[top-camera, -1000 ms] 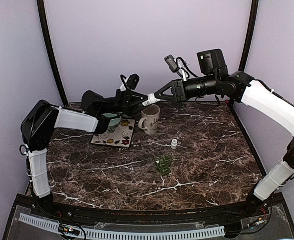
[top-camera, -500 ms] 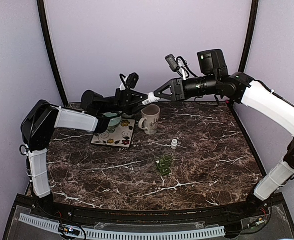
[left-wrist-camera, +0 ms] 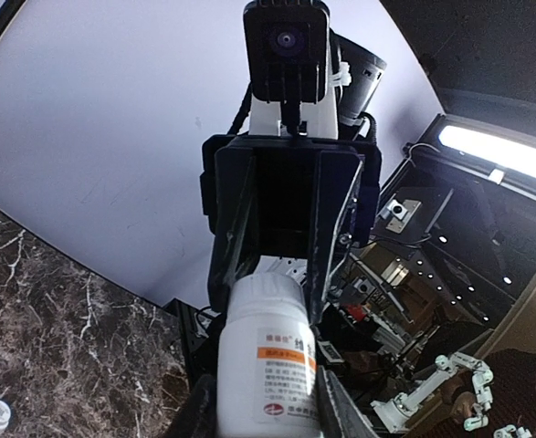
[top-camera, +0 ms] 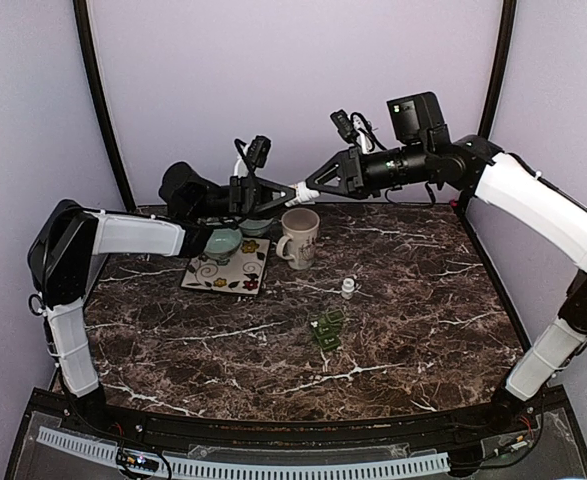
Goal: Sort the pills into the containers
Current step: Close the lid of the pill bottle on the pill bottle, then screw the lid of the pill bottle onto the pill bottle.
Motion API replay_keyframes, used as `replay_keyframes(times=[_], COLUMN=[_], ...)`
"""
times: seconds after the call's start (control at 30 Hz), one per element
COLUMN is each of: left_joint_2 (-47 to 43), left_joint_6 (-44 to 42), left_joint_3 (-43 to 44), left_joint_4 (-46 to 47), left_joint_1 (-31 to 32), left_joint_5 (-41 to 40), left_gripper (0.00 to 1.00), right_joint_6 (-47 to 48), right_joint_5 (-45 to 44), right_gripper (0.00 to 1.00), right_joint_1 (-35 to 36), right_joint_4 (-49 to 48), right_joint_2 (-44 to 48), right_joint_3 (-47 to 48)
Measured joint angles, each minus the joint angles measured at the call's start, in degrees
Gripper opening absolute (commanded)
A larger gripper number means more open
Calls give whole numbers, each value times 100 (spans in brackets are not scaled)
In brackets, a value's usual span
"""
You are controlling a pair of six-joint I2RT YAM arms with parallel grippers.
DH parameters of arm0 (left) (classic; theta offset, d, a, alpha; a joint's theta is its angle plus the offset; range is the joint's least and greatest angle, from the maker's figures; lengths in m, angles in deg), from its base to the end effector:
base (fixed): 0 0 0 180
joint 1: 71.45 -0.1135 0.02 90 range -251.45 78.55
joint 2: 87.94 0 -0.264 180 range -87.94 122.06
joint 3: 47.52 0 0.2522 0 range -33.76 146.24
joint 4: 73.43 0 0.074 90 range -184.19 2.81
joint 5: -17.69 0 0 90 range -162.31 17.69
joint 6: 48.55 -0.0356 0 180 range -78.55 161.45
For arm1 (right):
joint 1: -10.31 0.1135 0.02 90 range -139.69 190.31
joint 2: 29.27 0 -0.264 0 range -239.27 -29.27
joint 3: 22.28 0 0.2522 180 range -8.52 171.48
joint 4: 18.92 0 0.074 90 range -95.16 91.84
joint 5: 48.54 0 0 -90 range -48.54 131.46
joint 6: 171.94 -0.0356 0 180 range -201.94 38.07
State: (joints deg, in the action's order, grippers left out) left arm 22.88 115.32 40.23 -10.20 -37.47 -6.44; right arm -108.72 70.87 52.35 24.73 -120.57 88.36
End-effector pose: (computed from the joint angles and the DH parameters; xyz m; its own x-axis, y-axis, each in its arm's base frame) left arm 0.3248 -0.2581 0.3185 -0.6265 -0.0513 -0.7777 0.7379 -0.3604 -0.5706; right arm 0.2554 0.2538 0.4177 -0.6855 -0.0896 -0.7225 -0.6797 0.4343 0.5911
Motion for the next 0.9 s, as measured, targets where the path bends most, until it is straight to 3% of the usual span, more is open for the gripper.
replay_keyframes(times=[0.2,0.33,0.5,0.7,0.9], left_joint_2=[-636,-1080,-1357,-1620,-1670], left_joint_6=[-1987,-3340,-4428,-5313,-5501], left_joint_3=[2,11,79,98,94], left_joint_4=[-2124,-3668,-4811,-5630,-5783], left_joint_1=[22,116,278,483,509], left_joint_5=[-79,-634,-1231,-1910,-2055], left_gripper=[0,0,0,0,0], right_joint_6=[-404,-656,-844,-1062,-1082], right_joint_5=[-17,-28,17,162,313], right_gripper=[0,0,0,0,0], right_joint_1=[-22,-83,-173,-258,-313], right_joint_4=[81,109,195,129,20], right_joint_2=[-7,-28,-79,-83,-96], right_joint_3=[44,44,33,-70,-146])
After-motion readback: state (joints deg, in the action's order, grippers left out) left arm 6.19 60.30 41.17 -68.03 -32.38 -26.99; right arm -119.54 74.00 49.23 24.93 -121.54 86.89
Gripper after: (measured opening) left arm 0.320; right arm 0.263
